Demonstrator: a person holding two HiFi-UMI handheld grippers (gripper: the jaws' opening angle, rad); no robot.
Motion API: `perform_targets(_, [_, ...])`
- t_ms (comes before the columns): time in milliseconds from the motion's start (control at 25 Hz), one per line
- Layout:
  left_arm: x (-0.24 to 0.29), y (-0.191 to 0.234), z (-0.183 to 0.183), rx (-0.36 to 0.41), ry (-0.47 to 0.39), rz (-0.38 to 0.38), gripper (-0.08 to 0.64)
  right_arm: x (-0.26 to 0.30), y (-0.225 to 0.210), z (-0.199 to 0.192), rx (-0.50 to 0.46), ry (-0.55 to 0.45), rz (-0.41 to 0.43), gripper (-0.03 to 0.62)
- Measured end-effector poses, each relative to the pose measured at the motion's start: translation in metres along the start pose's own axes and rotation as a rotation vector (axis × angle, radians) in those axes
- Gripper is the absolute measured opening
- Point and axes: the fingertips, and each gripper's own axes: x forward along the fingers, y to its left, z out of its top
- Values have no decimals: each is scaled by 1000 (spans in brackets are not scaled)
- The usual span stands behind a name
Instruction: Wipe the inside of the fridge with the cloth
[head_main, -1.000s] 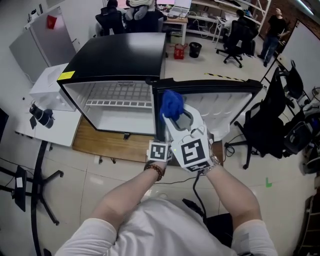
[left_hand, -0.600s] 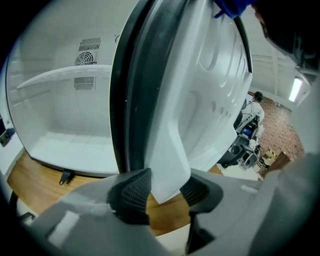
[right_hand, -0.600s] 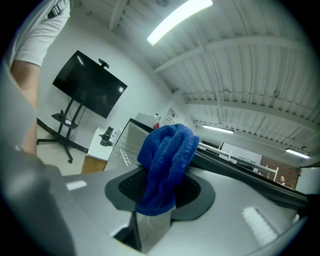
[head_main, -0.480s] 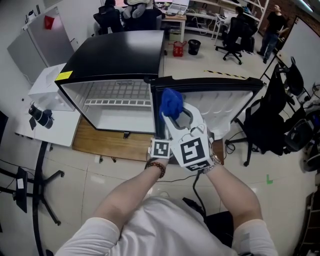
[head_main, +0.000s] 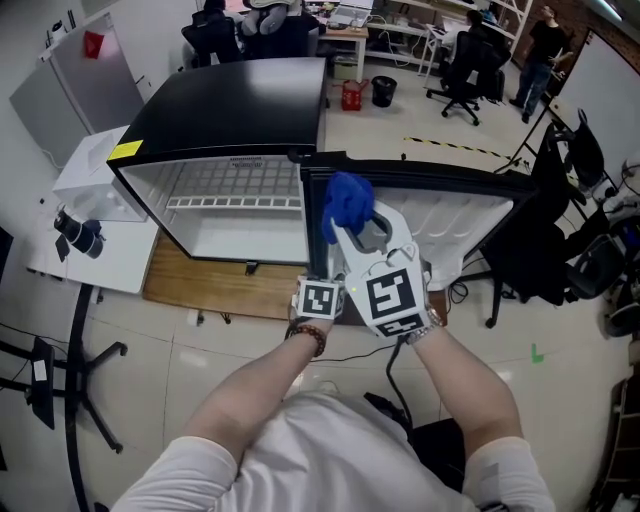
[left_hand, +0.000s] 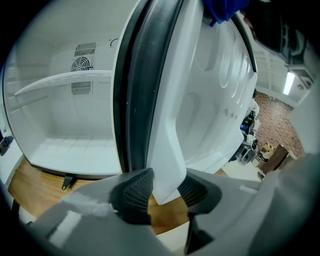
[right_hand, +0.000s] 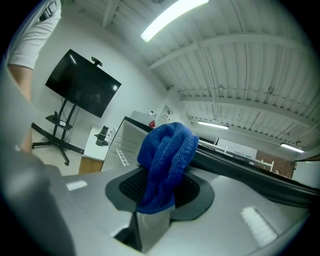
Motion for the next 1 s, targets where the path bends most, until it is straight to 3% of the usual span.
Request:
perform_targets(360, [-3,6,-7,9,6,-9,147,-9,-19,-16,21,49,-89,121])
perform_targets(560, [-8,-6,16,22,-89,-71,146,-19,-26,-22,16,67,-122,121])
perform_targets(1000, [-13,-3,17,23,-78,-59,146,-54,-63,-45,32,119,-235,120])
